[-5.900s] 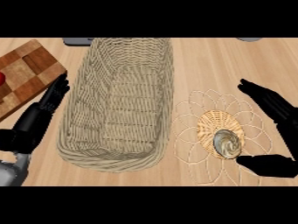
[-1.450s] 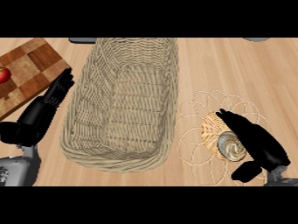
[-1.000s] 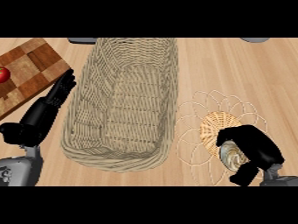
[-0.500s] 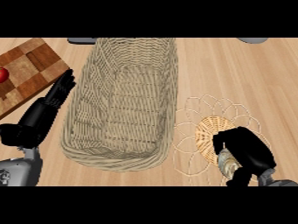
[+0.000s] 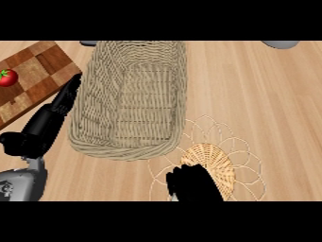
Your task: Pick the cupcake from the placemat and place it in the basket
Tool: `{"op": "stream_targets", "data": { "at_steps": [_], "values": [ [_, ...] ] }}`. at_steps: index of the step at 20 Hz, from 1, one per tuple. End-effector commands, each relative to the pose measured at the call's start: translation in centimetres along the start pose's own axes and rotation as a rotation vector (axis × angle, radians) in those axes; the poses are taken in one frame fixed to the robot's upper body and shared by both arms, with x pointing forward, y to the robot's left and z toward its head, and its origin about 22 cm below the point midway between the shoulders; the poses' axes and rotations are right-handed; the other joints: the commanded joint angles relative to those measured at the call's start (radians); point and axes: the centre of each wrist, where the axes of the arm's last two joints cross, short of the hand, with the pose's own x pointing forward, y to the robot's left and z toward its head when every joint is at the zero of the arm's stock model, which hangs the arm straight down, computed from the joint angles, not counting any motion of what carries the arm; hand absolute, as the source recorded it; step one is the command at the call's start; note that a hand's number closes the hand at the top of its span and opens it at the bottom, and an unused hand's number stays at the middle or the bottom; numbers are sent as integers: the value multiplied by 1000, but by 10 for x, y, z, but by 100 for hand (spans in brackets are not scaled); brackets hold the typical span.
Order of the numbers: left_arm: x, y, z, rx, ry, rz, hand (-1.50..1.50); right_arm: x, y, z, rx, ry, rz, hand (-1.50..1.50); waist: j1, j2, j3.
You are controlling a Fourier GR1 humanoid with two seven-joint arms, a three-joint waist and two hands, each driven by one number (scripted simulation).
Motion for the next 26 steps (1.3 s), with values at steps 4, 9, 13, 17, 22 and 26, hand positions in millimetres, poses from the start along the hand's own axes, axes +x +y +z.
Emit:
{"op": "stream_targets", "data": {
  "at_steps": [4, 9, 13, 17, 22, 26],
  "values": [
    [0, -1, 0, 7, -5, 8, 0, 76, 9, 42, -100, -49, -320, 150, 7, 4, 12],
    [-4, -3, 0, -13, 16, 8, 0, 87, -17, 48, -339, -158, -537, 150, -5, -5, 11],
    [-8, -6, 1, 0, 16, 21, 0, 96, -20, 53, -417, -182, -618, 150, -22, -11, 7],
    [-9, 2, 5, 20, 36, -1, 0, 97, -24, 48, -466, -146, -660, 150, -16, -16, 5],
    [-7, 4, -1, 15, 31, 1, 0, 96, -31, 35, -552, -102, -601, 150, -39, -12, 2],
    [-7, 3, -1, 15, 35, 9, 0, 97, -42, 29, -587, -46, -566, 150, -28, -10, 2]
  ]
}}
